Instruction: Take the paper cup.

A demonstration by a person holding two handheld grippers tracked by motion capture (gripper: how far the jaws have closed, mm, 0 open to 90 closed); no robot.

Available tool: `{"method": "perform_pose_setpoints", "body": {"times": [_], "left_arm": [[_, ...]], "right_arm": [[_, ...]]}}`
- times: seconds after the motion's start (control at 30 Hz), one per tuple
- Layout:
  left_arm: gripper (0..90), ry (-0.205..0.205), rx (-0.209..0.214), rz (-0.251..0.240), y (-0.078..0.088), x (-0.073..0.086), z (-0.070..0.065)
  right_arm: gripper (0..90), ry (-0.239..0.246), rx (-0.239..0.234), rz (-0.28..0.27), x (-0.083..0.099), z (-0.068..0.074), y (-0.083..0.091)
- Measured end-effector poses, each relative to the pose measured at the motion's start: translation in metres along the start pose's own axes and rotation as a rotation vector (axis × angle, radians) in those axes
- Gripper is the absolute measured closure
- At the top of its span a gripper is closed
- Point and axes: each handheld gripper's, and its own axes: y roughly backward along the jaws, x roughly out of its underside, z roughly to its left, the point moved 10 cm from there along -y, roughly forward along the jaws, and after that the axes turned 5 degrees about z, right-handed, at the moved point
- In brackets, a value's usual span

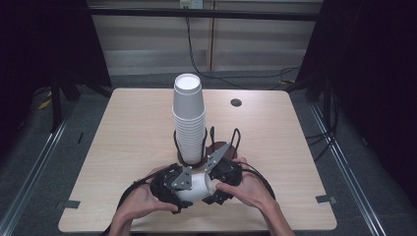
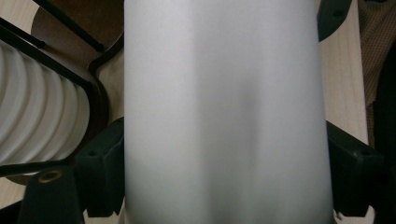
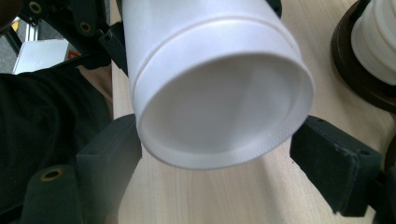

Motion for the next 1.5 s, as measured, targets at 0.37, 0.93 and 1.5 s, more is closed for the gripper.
{"method": "perform_pose_setpoints", "body": {"times": [0.37,0.93,1.5], "left_arm": [[17.0,-0.021,0.000,0.019,-0.006,-0.002,-0.005],[17.3,-0.033,-0.005,0.003,-0.002,-0.006,-0.007],[14.6,-0.033,0.003,-0.073,0.003,-0.012,-0.006]], "right_arm": [[17.4,0.009,-0.033,-0.010,-0.010,0.003,-0.004],[22.2,0.030,-0.064,-0.045,-0.015,0.007,-0.001],[23.1,0.026,-0.065,-0.019,-0.016,0.008,0.006]]}}
